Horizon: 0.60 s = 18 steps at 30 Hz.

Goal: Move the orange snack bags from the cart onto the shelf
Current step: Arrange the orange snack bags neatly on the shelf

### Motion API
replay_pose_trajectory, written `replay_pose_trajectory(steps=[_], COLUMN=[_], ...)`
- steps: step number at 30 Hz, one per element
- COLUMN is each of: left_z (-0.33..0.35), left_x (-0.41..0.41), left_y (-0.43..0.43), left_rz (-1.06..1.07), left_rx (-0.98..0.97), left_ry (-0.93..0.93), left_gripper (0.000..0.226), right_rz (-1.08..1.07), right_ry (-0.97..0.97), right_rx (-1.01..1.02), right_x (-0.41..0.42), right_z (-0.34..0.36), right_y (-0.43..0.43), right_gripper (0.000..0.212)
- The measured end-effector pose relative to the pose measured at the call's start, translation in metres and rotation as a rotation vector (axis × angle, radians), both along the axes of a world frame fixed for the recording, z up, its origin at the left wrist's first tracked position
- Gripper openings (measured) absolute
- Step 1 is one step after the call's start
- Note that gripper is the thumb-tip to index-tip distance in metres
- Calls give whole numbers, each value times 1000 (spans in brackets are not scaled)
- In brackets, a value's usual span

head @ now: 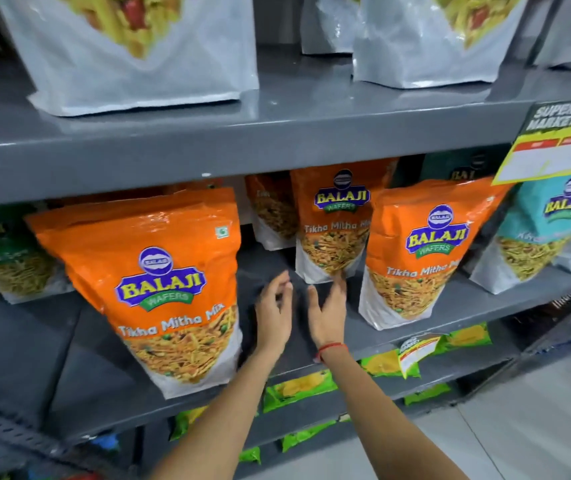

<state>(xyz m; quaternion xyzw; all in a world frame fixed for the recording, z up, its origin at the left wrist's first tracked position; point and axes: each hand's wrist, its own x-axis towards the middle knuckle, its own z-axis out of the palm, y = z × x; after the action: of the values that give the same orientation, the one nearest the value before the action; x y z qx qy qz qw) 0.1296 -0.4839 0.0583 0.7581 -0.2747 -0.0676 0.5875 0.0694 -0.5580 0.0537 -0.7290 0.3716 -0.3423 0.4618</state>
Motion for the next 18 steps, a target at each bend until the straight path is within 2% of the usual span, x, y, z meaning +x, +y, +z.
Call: replay_pose_trajectory(steps=[4,8,14,18], left_z=[-3,-7,-10,-14], left_x=[29,43,43,40], left_y=[-41,-62,-64,-46], left_rz=[44,31,85,131], left_rx=[82,85,101,87], left_ry=[-11,-26,12,-34], left_gripper=[35,25,17,17], right_rz=[11,6,45,157], right_ry=[16,-9,-76,-113], right_rx=[-42,-4,69,108], right_x=[7,8,4,-4], right_z=[-7,-12,-9,-6], right_y=[-9,-15,-11,2], right_gripper=[58,55,57,61])
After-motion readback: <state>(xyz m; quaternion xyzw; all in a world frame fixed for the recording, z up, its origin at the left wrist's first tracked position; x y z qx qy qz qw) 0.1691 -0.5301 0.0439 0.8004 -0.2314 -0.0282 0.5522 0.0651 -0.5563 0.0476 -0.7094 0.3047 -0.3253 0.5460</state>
